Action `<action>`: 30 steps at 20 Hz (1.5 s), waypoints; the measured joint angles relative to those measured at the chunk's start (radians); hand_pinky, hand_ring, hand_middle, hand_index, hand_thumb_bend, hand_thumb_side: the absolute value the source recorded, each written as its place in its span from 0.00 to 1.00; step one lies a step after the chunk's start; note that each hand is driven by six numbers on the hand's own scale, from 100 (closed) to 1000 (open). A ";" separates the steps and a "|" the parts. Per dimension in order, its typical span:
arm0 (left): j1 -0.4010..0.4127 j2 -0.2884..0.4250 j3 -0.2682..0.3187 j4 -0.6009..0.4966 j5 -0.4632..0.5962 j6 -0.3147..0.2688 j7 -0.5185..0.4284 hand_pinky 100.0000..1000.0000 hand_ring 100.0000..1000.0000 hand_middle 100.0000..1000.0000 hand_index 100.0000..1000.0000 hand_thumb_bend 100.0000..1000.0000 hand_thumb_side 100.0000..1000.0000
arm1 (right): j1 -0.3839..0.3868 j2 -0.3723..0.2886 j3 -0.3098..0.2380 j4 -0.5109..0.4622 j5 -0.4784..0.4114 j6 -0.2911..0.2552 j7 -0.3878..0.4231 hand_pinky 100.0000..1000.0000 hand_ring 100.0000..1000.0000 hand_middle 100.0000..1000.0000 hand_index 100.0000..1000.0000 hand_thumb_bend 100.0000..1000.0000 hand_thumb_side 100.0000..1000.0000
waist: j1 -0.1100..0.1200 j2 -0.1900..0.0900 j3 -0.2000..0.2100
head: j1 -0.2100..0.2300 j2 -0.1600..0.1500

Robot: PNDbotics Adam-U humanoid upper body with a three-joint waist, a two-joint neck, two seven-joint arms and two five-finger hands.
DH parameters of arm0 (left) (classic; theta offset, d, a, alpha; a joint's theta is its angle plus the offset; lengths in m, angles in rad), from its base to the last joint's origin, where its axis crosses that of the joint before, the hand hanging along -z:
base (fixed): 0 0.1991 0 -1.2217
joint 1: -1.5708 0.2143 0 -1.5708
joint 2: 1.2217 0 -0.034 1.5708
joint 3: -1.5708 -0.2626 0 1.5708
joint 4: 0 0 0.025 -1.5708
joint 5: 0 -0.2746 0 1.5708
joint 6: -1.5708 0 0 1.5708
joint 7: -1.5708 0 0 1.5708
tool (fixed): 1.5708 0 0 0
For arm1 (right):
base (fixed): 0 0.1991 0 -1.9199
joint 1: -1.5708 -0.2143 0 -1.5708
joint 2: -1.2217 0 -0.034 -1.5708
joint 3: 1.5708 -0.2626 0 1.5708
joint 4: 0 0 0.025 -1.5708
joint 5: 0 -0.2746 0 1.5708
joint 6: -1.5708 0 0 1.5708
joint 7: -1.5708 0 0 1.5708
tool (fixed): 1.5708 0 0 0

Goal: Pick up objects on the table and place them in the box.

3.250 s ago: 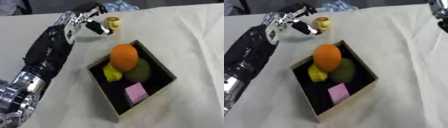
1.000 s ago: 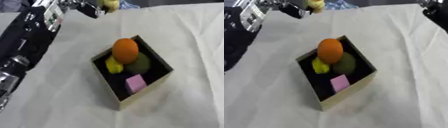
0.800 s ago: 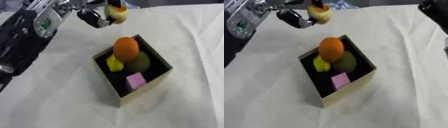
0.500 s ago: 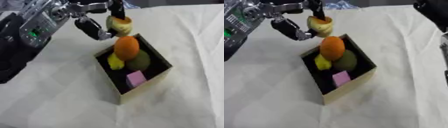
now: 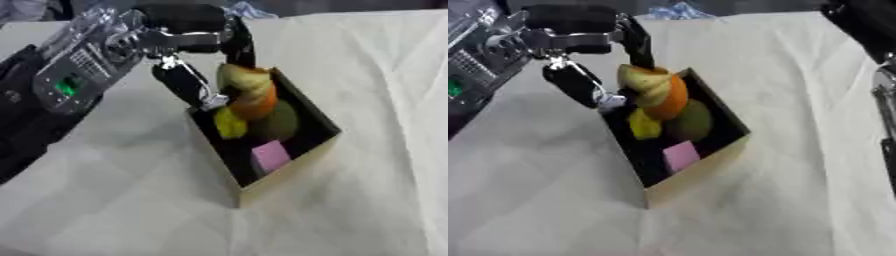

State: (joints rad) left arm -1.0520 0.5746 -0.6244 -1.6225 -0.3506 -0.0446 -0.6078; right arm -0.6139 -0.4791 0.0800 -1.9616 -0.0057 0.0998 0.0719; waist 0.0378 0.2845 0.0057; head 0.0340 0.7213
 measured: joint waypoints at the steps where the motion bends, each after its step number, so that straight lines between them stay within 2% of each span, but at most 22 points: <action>1: 0.006 -0.006 -0.002 0.008 -0.004 -0.001 -0.001 0.70 0.61 0.54 0.66 0.13 0.14 | 0.000 0.000 0.000 0.000 0.000 0.000 0.000 0.91 0.95 0.60 0.66 0.00 0.53 | 0.000 0.000 0.000 | 0.000 0.000; 6: 0.030 -0.033 -0.017 0.062 -0.048 -0.026 -0.010 0.73 0.66 0.61 0.72 0.27 0.24 | 0.000 0.002 0.000 -0.005 0.000 0.002 -0.002 0.91 0.94 0.60 0.65 0.00 0.53 | 0.000 0.001 -0.001 | 0.001 0.000; 9: 0.038 -0.049 -0.026 0.098 -0.070 -0.054 -0.031 0.78 0.76 0.76 0.83 0.43 0.45 | 0.000 0.006 0.000 -0.005 0.000 0.004 -0.004 0.91 0.94 0.60 0.65 0.00 0.53 | -0.003 0.001 -0.005 | 0.002 -0.001; 11: 0.042 -0.054 -0.027 0.112 -0.072 -0.073 -0.049 0.78 0.76 0.77 0.84 0.49 0.54 | 0.000 0.008 0.000 -0.005 0.000 0.004 -0.005 0.91 0.94 0.60 0.65 0.00 0.53 | -0.003 0.001 -0.005 | 0.003 -0.001; 13: 0.043 -0.055 -0.023 0.112 -0.072 -0.087 -0.058 0.78 0.76 0.77 0.85 0.50 0.57 | 0.000 0.008 0.000 -0.005 0.000 0.004 -0.006 0.91 0.94 0.60 0.65 0.00 0.53 | -0.003 0.001 -0.005 | 0.003 -0.001; 18: 0.049 -0.043 0.004 0.078 -0.072 -0.097 -0.046 0.77 0.74 0.73 0.83 0.47 0.57 | 0.004 0.008 0.000 -0.005 0.000 0.004 -0.007 0.91 0.94 0.60 0.65 0.00 0.52 | -0.003 0.001 -0.001 | 0.003 -0.001; 21: 0.051 -0.033 0.018 0.053 -0.070 -0.090 -0.028 0.72 0.66 0.61 0.76 0.39 0.51 | 0.004 0.009 0.000 -0.006 0.000 0.005 -0.009 0.91 0.94 0.60 0.65 0.00 0.52 | -0.003 0.000 -0.001 | 0.003 -0.001; 22: 0.054 -0.029 0.025 0.042 -0.069 -0.086 -0.016 0.72 0.65 0.60 0.75 0.39 0.51 | 0.004 0.010 0.000 -0.006 0.000 0.006 -0.010 0.91 0.94 0.60 0.65 0.00 0.54 | -0.003 -0.001 -0.001 | 0.003 -0.001; 24: 0.061 -0.016 0.044 0.013 -0.067 -0.074 0.019 0.70 0.60 0.55 0.72 0.37 0.48 | 0.004 0.012 0.000 -0.006 0.000 0.007 -0.011 0.91 0.94 0.60 0.65 0.00 0.51 | -0.003 -0.005 -0.001 | 0.003 0.000; 30: 0.082 0.029 0.100 -0.076 -0.062 -0.039 0.114 0.70 0.60 0.55 0.72 0.35 0.45 | 0.007 0.019 0.000 -0.009 0.000 0.008 -0.018 0.90 0.94 0.60 0.65 0.00 0.51 | -0.002 -0.019 0.000 | 0.000 0.000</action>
State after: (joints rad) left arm -0.9704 0.6034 -0.5240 -1.6987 -0.4125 -0.0832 -0.4941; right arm -0.6068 -0.4604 0.0798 -1.9704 -0.0059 0.1078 0.0541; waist 0.0353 0.2654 0.0055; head 0.0336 0.7217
